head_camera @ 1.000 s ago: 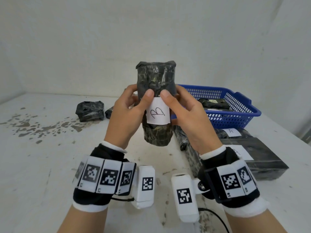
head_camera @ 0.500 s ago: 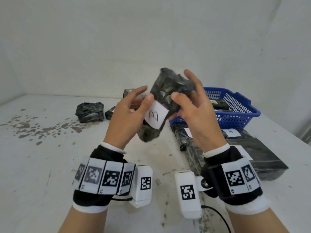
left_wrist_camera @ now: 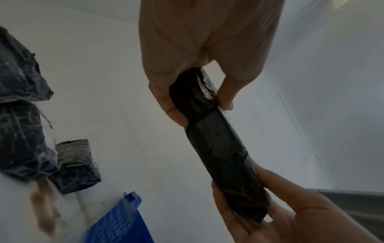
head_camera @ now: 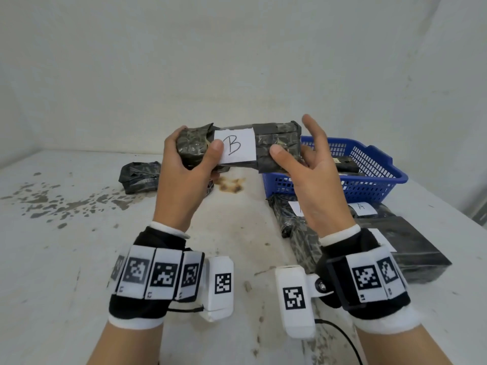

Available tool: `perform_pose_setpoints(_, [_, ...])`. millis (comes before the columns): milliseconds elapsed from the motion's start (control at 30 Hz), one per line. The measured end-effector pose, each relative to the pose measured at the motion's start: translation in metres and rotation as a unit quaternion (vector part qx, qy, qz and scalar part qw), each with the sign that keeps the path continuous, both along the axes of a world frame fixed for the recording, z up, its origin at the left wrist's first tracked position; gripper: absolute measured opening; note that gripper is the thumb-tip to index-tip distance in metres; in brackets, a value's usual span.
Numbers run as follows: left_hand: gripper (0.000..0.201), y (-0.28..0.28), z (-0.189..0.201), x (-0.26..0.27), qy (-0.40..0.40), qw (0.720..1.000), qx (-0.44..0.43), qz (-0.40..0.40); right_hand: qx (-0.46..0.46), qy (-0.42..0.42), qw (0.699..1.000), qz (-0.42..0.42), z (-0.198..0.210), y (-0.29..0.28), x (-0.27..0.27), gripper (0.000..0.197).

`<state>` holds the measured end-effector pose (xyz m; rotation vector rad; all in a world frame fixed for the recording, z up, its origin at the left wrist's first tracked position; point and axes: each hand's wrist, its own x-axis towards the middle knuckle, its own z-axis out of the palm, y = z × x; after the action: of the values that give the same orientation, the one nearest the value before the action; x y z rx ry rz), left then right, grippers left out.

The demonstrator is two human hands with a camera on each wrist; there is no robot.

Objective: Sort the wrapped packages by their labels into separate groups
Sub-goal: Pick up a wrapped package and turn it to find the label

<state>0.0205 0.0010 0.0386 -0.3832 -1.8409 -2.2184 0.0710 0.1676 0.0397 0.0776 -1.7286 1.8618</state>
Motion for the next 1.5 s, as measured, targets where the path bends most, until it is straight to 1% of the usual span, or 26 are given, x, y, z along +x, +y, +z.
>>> perform_pose_setpoints(67, [0.078, 0.0, 0.0, 0.0, 0.007, 1.0, -0.007, 0.006, 0.02, -0.002, 1.0, 0.01, -0.002, -0.002, 0.0, 0.076])
perform_pose_setpoints(167, [0.089, 0.0, 0.0, 0.001, 0.009, 1.0, -0.003, 0.003, 0.048, -0.003, 0.999, -0.011, -0.002, -0.006, 0.001, 0.078])
perform_pose_setpoints(233, [0.085, 0.001, -0.001, 0.001, 0.005, 1.0, -0.007, -0.005, 0.042, -0.006, 0.999, -0.02, -0.002, -0.008, 0.002, 0.08])
perform_pose_setpoints(300, [0.077, 0.003, -0.002, 0.002, 0.004, 1.0, -0.011, -0.014, 0.048, -0.012, 0.998, -0.028, -0.002, -0.01, 0.003, 0.087])
perform_pose_setpoints(400, [0.076, 0.004, -0.003, 0.0, 0.01, 1.0, -0.022, -0.016, 0.068, -0.016, 0.997, -0.043, -0.002, -0.01, 0.004, 0.091])
perform_pose_setpoints(467, [0.076, 0.003, -0.003, -0.001, 0.013, 1.0, -0.026, -0.006, 0.068, -0.015, 0.997, -0.044, -0.002, -0.011, 0.005, 0.086])
perform_pose_setpoints(600, [0.073, 0.001, -0.002, -0.003, 0.012, 1.0, -0.014, -0.006, 0.077, -0.011, 0.996, -0.051, -0.003, -0.008, 0.003, 0.07])
perform_pose_setpoints(800, [0.06, 0.0, -0.002, -0.003, 0.003, 1.0, -0.002, -0.001, 0.073, -0.01, 0.997, -0.039, -0.003, -0.006, 0.002, 0.049])
perform_pose_setpoints(867, [0.06, -0.001, -0.002, -0.003, 0.0, 1.0, 0.008, 0.006, 0.061, -0.002, 0.998, -0.024, -0.003, -0.005, 0.002, 0.041])
perform_pose_setpoints(1000, [0.066, 0.0, -0.001, -0.002, -0.005, 1.0, 0.025, 0.01, 0.035, -0.002, 0.999, -0.006, -0.002, -0.004, 0.001, 0.025])
perform_pose_setpoints(1067, [0.063, 0.0, -0.001, -0.002, -0.006, 0.999, 0.032, 0.011, 0.027, -0.007, 1.0, -0.009, -0.002, -0.004, 0.001, 0.018])
perform_pose_setpoints(1167, [0.059, 0.0, -0.002, -0.002, -0.013, 0.999, 0.029, 0.008, 0.022, -0.012, 1.0, -0.018, -0.003, -0.004, -0.001, 0.014])
perform_pose_setpoints(1267, [0.047, 0.0, -0.003, -0.003, -0.013, 1.0, 0.013, 0.019, 0.028, -0.015, 0.999, -0.027, -0.004, -0.005, -0.001, 0.012])
perform_pose_setpoints(1367, [0.04, 0.003, -0.005, -0.005, -0.02, 0.999, 0.019, 0.027, 0.027, -0.01, 0.999, -0.024, -0.002, -0.005, 0.0, 0.015])
perform_pose_setpoints(1433, [0.044, 0.007, -0.005, -0.006, -0.026, 0.999, 0.021, 0.036, 0.003, -0.018, 1.0, -0.004, -0.001, -0.003, -0.001, 0.029])
perform_pose_setpoints(1500, [0.054, 0.01, -0.003, -0.011, -0.035, 0.998, 0.016, 0.044, 0.01, -0.032, 0.999, 0.016, 0.002, 0.002, -0.001, 0.048])
